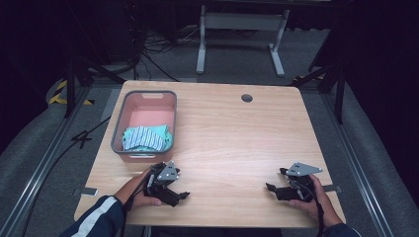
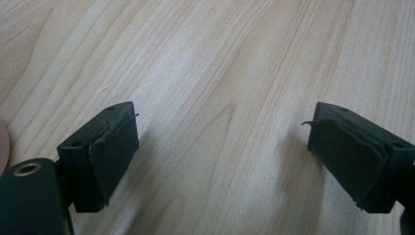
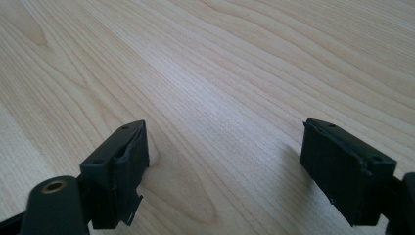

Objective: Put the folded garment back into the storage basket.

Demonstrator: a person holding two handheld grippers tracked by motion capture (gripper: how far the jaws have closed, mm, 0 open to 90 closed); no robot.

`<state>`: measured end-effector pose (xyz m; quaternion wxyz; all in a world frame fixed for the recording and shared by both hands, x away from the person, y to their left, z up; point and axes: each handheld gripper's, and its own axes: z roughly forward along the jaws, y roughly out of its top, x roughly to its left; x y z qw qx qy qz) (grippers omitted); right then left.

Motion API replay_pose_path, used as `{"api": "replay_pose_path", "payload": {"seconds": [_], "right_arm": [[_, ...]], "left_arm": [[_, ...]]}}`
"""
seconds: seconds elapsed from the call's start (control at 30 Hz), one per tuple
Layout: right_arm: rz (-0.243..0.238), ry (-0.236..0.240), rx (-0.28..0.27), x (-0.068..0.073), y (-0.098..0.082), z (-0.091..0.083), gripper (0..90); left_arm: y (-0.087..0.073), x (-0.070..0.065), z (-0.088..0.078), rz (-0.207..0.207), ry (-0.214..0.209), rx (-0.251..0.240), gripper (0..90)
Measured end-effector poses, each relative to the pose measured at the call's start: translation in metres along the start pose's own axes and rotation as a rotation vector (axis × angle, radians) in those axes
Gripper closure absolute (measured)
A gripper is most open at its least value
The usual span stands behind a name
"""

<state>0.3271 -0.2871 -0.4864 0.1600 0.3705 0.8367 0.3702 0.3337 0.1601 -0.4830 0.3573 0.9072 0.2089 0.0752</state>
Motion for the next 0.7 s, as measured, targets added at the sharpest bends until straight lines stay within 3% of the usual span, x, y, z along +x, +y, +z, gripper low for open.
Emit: {"api": "replay_pose_path", "payload": {"seconds": [0.7], "right_arm": [[-0.013, 0.012, 0.004, -0.0005, -0.0002, 0.0001, 15.7]], "left_arm": [[0.0024, 0.0009, 0.0024, 0.009, -0.004, 0.009, 7.8]]}}
